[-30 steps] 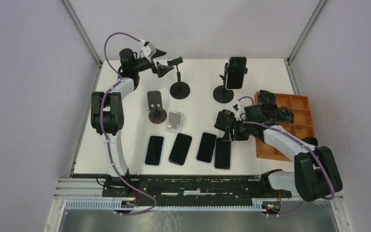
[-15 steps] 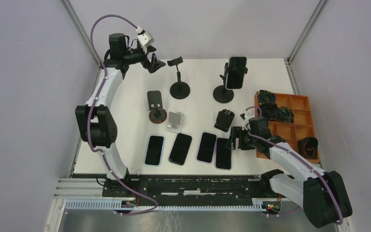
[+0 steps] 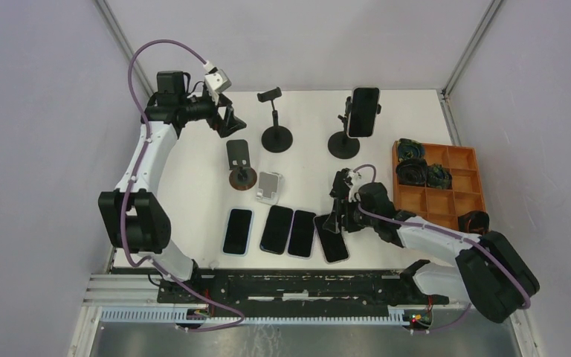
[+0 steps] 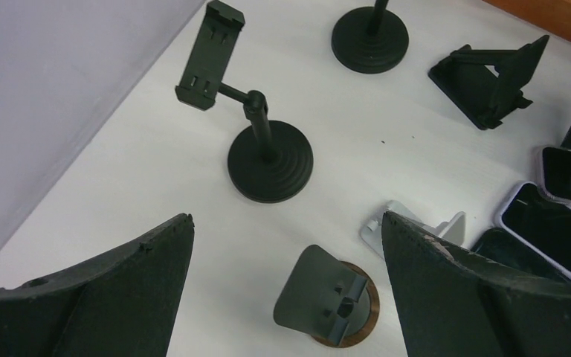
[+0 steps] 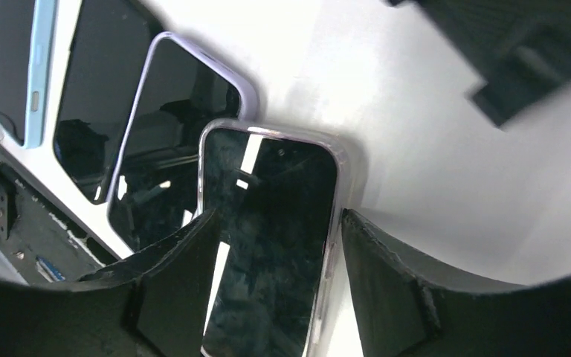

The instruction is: Remove the phone from the phone stand

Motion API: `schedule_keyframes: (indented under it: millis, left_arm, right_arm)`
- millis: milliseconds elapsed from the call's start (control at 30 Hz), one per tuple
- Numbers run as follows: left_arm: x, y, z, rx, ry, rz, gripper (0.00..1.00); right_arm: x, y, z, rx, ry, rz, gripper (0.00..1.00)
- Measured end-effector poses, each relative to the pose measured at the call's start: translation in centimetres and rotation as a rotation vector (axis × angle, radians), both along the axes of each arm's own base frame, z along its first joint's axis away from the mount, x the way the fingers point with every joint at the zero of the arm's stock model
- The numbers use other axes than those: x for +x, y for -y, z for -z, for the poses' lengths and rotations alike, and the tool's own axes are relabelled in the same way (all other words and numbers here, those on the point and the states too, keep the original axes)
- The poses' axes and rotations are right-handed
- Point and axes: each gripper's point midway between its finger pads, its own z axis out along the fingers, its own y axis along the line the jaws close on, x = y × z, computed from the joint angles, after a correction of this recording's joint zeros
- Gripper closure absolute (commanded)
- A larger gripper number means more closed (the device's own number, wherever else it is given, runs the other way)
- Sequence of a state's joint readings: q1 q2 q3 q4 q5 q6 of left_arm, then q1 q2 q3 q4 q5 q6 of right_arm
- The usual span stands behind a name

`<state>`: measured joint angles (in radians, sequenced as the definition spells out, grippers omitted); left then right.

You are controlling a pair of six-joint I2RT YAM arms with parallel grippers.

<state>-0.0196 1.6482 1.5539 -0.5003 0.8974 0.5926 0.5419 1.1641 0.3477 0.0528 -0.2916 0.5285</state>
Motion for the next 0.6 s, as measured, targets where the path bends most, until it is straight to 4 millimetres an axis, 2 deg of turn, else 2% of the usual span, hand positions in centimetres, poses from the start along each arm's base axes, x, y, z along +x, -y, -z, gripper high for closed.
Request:
schedule_keyframes:
  millis: [133,200,333,433,533,600]
  left_arm:
    - [-1.3,-0.1,0.9,0.005,-0.038,0.000,0.00]
    - [-1.6,-0.1,1.2,0.009,-0.047,0.001,0.00]
    - [-1.8,-0.1,1.3,0.010,-0.056,0.001,0.00]
    - [-1.8,-0.1,1.3,0.009,-0.058,0.001,0.00]
    - [-1.8,-0.1,1.2,0.008,-0.058,0.000,0.00]
    - [-1.8,-0.1,1.0,0.005,-0.056,-0.001,0.00]
  right_arm:
    - [-0.1,-2.6,0.1,0.004,0.003,-0.048,0.38]
    - [-0.2,-3.4,0.1,0.006,-0.002,-0.055,0.38]
    - [-0.1,-3.5,0.1,0.004,-0.014,-0.022,0.34]
    - [-0.1,-2.8,-0.2,-0.032,-0.026,0.010,0.25]
    - [0.8,-1.7,-1.9,-0.075,-0.015,0.042,0.17]
    - [3.4,-0.7,-5.2,-0.073,0.036,0.093,0.11]
